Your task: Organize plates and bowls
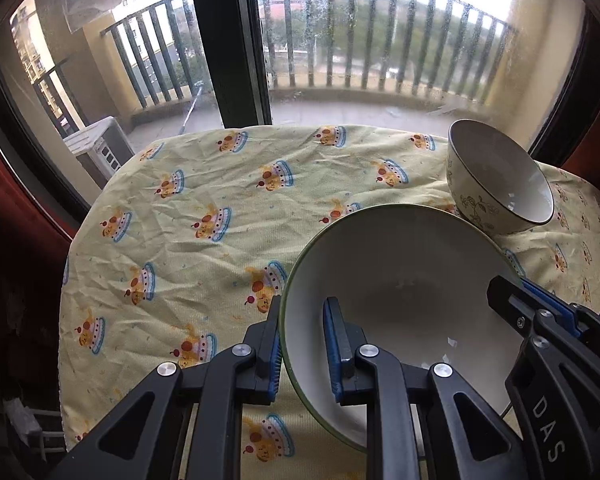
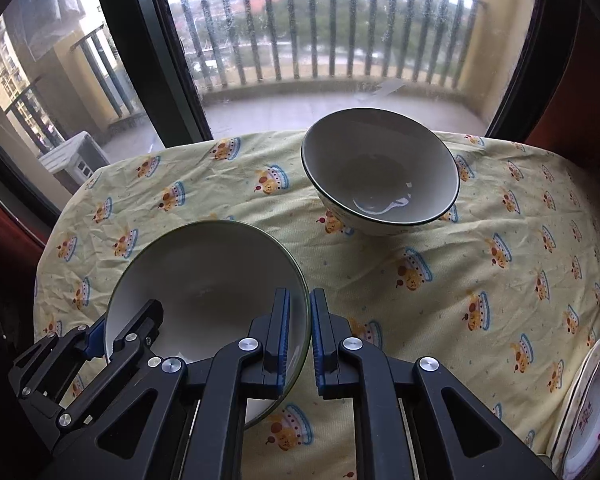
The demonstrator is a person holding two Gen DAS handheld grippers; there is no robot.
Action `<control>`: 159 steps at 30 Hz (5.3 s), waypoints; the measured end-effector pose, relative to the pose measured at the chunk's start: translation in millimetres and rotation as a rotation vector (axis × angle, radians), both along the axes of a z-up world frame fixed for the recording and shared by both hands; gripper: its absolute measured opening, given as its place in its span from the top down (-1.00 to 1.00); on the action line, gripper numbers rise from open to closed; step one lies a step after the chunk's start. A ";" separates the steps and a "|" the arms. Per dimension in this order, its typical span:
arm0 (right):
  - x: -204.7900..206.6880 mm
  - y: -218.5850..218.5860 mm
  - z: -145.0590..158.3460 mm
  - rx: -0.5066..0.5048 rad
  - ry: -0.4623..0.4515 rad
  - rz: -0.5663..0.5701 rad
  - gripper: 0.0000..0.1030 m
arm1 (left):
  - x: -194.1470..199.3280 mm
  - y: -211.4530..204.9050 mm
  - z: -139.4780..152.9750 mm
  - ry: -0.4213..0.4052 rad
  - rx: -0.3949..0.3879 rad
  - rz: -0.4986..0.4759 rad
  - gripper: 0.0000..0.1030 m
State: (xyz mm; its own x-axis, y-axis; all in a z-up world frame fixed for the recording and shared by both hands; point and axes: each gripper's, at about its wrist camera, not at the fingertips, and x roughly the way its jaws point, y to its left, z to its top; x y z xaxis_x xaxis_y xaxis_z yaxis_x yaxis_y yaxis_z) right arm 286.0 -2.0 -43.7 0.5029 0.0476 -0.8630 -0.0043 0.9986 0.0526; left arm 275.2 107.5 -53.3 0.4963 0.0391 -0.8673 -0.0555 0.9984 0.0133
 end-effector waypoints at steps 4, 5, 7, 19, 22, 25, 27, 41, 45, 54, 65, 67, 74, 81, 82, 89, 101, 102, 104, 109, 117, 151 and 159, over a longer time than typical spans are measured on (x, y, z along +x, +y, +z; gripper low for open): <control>-18.9 -10.8 3.4 0.003 0.008 -0.013 0.73 | -15.5 -10.1 3.1 0.006 -0.007 -0.011 0.68; -22.9 -13.1 5.1 0.000 0.005 -0.013 0.73 | -18.2 -12.1 3.9 0.009 -0.011 -0.013 0.68; -29.5 -17.2 8.4 0.000 -0.001 -0.014 0.73 | -23.9 -15.8 6.6 0.006 -0.020 -0.012 0.68; -58.7 -48.6 30.7 0.021 -0.019 0.028 0.73 | -53.3 -45.1 27.5 0.004 -0.004 0.034 0.68; -62.5 -59.3 34.9 0.036 -0.014 0.040 0.73 | -60.8 -56.1 34.0 -0.002 0.006 0.052 0.68; -67.7 -70.7 41.6 0.034 -0.021 0.059 0.73 | -68.4 -68.5 40.5 -0.010 0.005 0.064 0.68; -71.6 -79.2 46.4 0.034 -0.026 0.067 0.73 | -72.3 -77.0 44.0 -0.014 0.002 0.072 0.68; -100.2 -146.7 69.7 0.038 -0.056 0.089 0.74 | -100.6 -139.5 63.3 -0.052 -0.014 0.091 0.68; -108.9 -162.4 70.9 0.046 -0.057 0.104 0.74 | -109.6 -153.1 65.5 -0.055 -0.019 0.109 0.68; -131.5 -189.7 70.7 0.053 -0.062 0.141 0.74 | -132.9 -177.8 64.4 -0.054 -0.018 0.132 0.68; -150.8 -204.6 50.8 0.047 -0.014 0.181 0.74 | -154.7 -191.1 42.7 -0.003 -0.016 0.153 0.68; -152.5 -204.9 46.1 0.047 -0.002 0.188 0.74 | -157.6 -191.3 37.9 0.010 -0.018 0.161 0.68; -156.9 -202.6 34.9 0.041 0.024 0.213 0.74 | -164.2 -190.3 28.5 0.030 -0.009 0.179 0.68; -160.3 -203.2 20.8 0.058 0.076 0.216 0.74 | -170.5 -188.1 14.5 0.078 -0.018 0.189 0.68; -160.4 -203.5 18.0 0.057 0.083 0.216 0.74 | -170.7 -189.1 12.4 0.083 -0.013 0.190 0.68; -162.6 -203.1 5.2 0.045 0.094 0.221 0.73 | -171.5 -193.2 2.5 0.120 0.000 0.185 0.68; -166.1 -191.2 7.8 0.012 0.087 0.129 -0.22 | -166.4 -185.3 1.4 0.150 -0.087 0.061 -0.24; -166.6 -189.8 9.8 0.005 0.081 0.126 -0.25 | -166.0 -184.6 3.5 0.146 -0.095 0.047 -0.29; -167.0 -187.4 14.2 -0.001 0.072 0.109 -0.32 | -164.7 -182.6 9.2 0.128 -0.107 0.018 -0.35; -161.0 -179.4 25.9 0.012 0.056 0.070 -0.52 | -153.9 -170.7 24.4 0.086 -0.094 -0.034 -0.51; -135.5 -151.6 57.5 0.025 -0.017 0.019 -0.53 | -121.9 -142.0 54.7 -0.003 -0.079 -0.091 -0.60; 62.0 -137.4 61.1 0.048 -0.086 0.050 -0.53 | 61.2 -127.4 54.8 -0.068 0.020 0.069 -0.39; 102.2 -137.7 38.0 0.057 -0.057 0.062 -0.52 | 91.9 -123.9 30.1 -0.042 0.008 0.166 -0.14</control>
